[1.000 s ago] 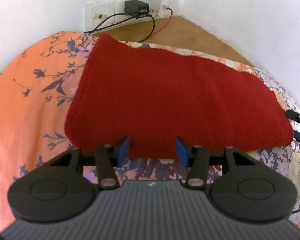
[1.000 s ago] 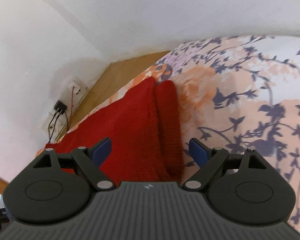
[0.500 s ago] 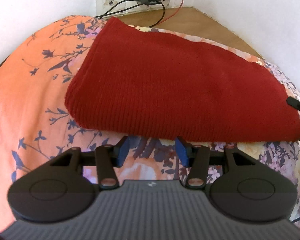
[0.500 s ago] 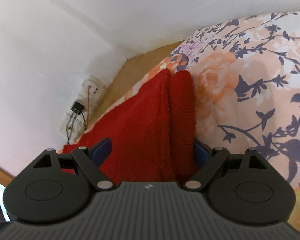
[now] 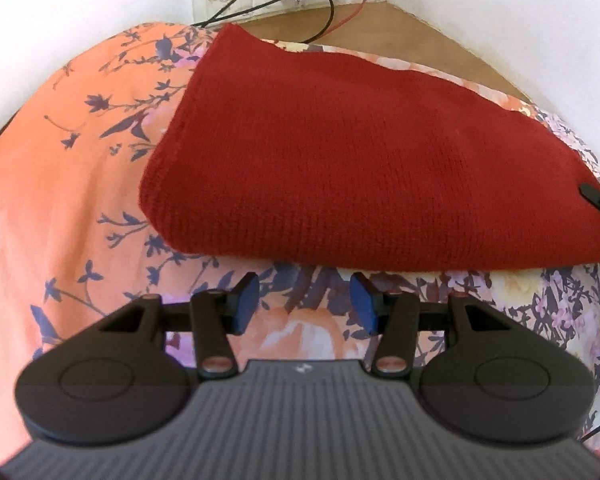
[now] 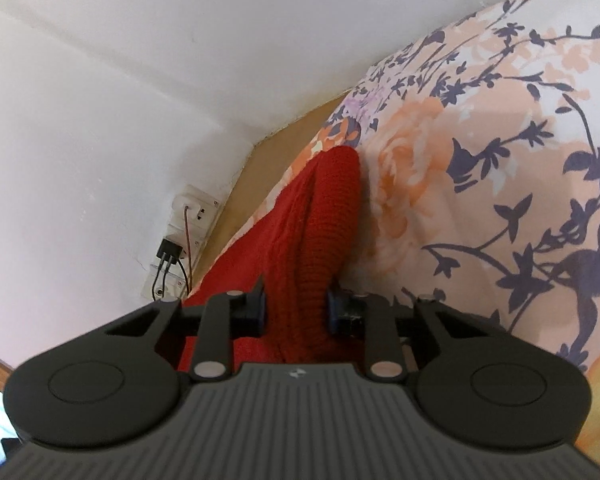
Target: Fold small clothes
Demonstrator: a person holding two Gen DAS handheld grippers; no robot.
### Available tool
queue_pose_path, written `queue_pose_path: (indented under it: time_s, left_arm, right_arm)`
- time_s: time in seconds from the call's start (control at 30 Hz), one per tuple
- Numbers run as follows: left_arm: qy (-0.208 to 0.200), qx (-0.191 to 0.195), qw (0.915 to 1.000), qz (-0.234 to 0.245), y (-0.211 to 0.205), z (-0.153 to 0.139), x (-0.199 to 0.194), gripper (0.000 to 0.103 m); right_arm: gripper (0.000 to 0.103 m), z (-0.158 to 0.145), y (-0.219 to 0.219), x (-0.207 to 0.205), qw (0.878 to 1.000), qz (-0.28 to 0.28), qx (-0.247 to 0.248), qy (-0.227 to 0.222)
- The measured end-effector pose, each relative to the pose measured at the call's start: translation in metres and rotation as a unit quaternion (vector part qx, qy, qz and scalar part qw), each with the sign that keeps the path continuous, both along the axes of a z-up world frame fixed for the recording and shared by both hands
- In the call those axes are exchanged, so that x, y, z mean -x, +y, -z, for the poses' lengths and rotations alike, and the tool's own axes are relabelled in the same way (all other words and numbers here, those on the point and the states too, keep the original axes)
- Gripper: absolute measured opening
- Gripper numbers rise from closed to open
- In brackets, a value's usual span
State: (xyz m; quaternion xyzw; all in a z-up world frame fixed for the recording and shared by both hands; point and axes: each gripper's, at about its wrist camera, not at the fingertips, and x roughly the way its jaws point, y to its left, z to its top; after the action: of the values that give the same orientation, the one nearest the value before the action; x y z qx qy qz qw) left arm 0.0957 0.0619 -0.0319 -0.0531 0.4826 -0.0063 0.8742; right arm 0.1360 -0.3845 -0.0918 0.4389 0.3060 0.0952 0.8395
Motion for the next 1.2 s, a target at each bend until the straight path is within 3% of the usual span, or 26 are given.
queue_pose_path:
  time_s: [0.3, 0.4, 0.47, 0.53, 0.6, 0.83, 1.2]
  left_arm:
    - [0.001, -0.003, 1.0000, 0.006, 0.004, -0.002, -0.001, 0.052]
    - [0.001, -0.005, 1.0000, 0.008, 0.006, -0.002, -0.001, 0.052]
    - [0.001, -0.003, 0.9999, 0.010, 0.007, -0.002, -0.002, 0.052]
    - [0.001, -0.003, 0.9999, 0.010, 0.008, -0.001, -0.002, 0.052]
    - [0.002, -0.003, 0.9999, 0.011, 0.009, -0.001, -0.001, 0.052]
    - [0.004, -0.002, 0.9999, 0.012, 0.015, 0.000, 0.000, 0.052]
    - [-0.008, 0.000, 0.9999, 0.009, 0.031, -0.010, 0.002, 0.052]
  right_arm:
    - [0.062, -0.002, 0.007, -0.007, 1.000, -0.007, 0.024, 0.017]
    - [0.062, -0.002, 0.011, -0.010, 0.999, -0.014, 0.036, 0.015]
    - [0.059, -0.002, 0.013, -0.012, 0.999, -0.014, 0.039, 0.013]
    - [0.038, -0.002, 0.013, -0.011, 0.999, -0.011, 0.036, 0.006]
    - [0.032, -0.004, 0.011, -0.008, 0.999, -0.008, 0.035, -0.004]
    - [0.027, -0.018, 0.016, -0.002, 0.999, 0.007, 0.006, -0.032]
    - [0.024, -0.072, 0.054, -0.005, 0.997, -0.003, -0.008, -0.076]
